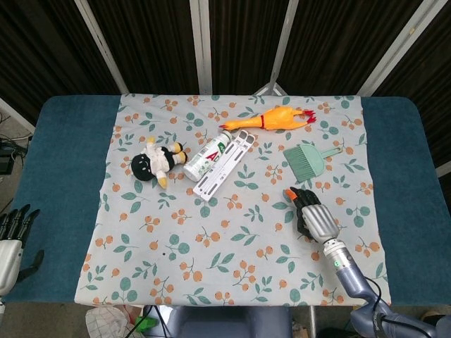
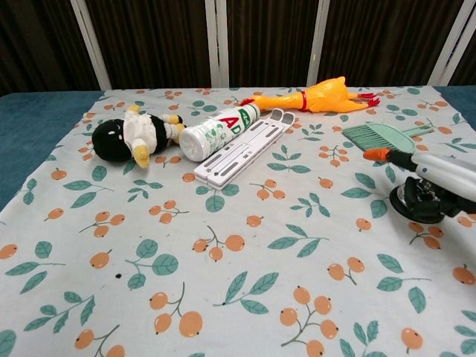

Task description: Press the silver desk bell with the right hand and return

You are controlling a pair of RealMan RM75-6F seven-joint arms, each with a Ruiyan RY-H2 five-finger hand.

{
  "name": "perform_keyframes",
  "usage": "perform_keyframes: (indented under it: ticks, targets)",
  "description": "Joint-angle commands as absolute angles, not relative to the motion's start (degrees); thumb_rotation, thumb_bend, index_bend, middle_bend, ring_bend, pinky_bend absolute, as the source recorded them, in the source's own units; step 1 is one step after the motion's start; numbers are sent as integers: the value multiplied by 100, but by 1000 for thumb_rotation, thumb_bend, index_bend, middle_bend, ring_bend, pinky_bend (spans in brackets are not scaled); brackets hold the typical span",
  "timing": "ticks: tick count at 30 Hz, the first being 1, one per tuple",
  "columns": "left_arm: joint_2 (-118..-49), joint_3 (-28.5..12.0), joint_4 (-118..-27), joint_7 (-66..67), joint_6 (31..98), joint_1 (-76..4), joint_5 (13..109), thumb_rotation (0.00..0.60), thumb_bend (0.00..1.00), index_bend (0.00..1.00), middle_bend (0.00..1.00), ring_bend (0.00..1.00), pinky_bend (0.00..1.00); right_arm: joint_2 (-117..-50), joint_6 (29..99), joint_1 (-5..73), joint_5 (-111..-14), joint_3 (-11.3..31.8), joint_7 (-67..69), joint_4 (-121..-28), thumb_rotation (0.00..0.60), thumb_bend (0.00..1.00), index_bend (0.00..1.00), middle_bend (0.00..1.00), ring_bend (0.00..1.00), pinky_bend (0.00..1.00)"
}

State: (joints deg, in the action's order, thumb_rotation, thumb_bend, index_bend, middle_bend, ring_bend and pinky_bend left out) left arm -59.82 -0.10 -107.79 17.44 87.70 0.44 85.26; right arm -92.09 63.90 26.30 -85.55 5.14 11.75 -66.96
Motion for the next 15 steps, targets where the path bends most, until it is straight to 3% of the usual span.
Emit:
perform_keyframes:
  ticks: [1, 8, 15]
  targets:
    - [-5965, 0, -10780, 1708, 8785, 52, 8552, 600, 525, 95, 0, 0, 0, -8807, 6750, 2630, -8578, 767, 973, -7188, 600, 1000, 0, 0, 0, 0]
    - [-5919, 24, -10797, 1603, 8816, 72, 8607, 600, 525, 95, 0, 0, 0, -7713, 7397, 2360, -8633, 1003, 574, -8571, 600, 1000, 0, 0, 0, 0]
    - [-5864, 65, -10820, 1484, 8870, 99, 8725, 600, 525, 96, 0, 0, 0, -6544, 7873, 1685, -8925, 450, -94, -9899, 600, 1000, 0, 0, 0, 0]
